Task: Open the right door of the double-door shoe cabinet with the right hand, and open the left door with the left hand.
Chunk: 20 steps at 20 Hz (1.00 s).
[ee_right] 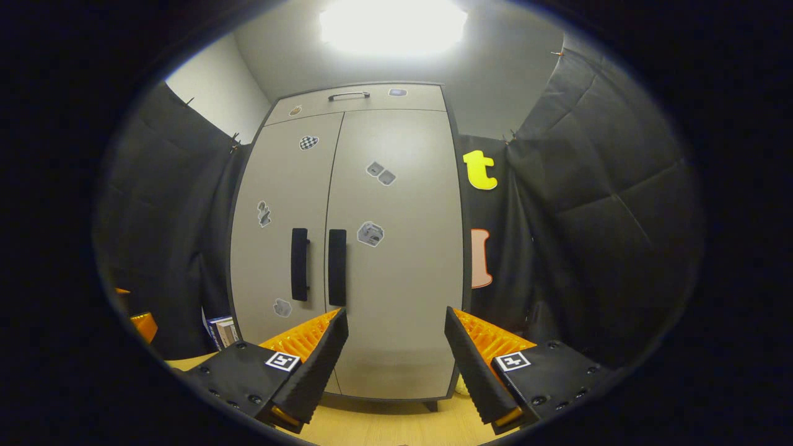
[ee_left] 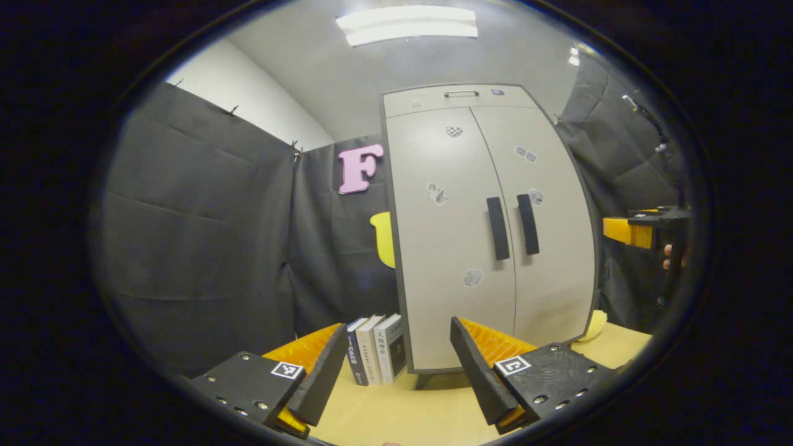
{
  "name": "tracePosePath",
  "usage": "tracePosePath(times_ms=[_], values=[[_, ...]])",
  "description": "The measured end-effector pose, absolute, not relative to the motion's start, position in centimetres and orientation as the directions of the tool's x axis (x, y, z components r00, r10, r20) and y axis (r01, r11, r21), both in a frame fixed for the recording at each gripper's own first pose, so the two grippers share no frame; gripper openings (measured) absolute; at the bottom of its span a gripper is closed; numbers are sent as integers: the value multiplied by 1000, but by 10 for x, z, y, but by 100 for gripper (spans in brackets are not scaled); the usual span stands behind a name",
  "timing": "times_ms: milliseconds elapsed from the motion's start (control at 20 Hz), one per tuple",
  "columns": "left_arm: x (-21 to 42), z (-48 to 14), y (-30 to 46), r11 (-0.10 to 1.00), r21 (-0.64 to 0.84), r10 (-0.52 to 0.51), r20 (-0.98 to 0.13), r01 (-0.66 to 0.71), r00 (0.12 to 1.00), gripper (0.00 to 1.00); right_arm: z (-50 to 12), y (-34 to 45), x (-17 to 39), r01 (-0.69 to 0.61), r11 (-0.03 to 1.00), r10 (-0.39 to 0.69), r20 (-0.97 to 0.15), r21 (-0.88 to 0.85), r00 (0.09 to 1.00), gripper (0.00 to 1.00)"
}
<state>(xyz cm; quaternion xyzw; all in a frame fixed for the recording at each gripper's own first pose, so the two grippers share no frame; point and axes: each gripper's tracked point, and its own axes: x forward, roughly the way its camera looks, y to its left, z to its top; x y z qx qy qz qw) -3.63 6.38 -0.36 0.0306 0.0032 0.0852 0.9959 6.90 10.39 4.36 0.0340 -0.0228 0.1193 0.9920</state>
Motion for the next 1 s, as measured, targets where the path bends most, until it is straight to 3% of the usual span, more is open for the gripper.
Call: tracePosePath(times_ms=[600,1000], values=[[-66,-16,118,944,80,323,-32,-319,946,96,70,183,143,-338,931,331,70,138,941,98],[-87,-22,149,909,91,411,-49,-406,910,96,69,223,183,-343,935,342,27,89,939,98]])
